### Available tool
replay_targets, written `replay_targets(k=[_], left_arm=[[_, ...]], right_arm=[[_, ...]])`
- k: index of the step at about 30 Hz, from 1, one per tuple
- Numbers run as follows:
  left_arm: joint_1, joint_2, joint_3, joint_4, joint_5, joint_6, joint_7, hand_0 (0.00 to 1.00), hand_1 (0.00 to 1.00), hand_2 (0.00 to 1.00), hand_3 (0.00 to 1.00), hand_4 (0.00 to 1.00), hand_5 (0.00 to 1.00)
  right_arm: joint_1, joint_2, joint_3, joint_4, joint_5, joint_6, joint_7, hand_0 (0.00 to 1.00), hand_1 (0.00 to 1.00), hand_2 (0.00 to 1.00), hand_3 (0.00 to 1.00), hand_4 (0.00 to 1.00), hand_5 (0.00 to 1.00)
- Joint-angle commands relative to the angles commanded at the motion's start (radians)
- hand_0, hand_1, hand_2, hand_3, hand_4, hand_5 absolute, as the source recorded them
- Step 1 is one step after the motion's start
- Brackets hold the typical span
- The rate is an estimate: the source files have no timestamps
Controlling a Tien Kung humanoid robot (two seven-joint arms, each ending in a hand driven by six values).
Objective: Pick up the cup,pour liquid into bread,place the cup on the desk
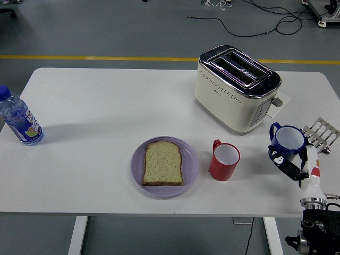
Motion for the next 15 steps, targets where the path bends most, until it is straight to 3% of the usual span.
replay_targets(k=[15], left_arm=[[-0.002,0.000,-0.003,0.000,0.000,-0.001,0.000,0.643,0.659,0.675,0.518,0.243,0.863]], right_arm=[[0.018,-0.005,-0.089,-0.056,0.140,0.032,0.027,0.465,0.432,0.582,0.666,0.593,0.021]])
